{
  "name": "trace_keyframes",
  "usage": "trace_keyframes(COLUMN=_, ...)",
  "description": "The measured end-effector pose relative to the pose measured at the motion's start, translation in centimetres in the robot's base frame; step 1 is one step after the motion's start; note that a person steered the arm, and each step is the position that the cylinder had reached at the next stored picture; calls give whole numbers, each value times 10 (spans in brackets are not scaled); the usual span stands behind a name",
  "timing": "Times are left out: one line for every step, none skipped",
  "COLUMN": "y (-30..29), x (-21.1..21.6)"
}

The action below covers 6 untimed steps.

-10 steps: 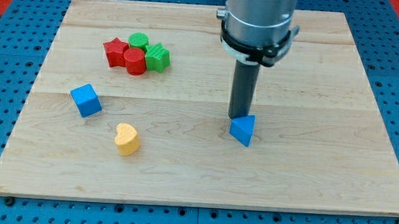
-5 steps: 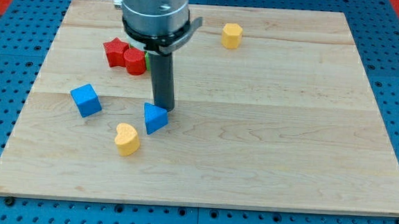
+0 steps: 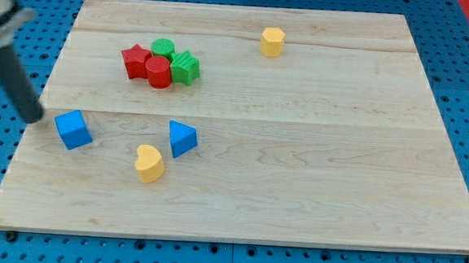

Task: Place the blue blocks close to the yellow heart

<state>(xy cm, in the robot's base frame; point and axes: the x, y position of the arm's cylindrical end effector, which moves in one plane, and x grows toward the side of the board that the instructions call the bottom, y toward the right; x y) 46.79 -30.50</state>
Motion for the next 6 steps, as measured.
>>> trace_keyframes(y=42, x=16)
trace_keyframes(y=142, x=12)
trace_keyframes(y=171, x=10)
trace_keyframes(y=125, x=-31)
trace_keyframes(y=204, x=-35)
trace_keyframes(y=275, x=-27)
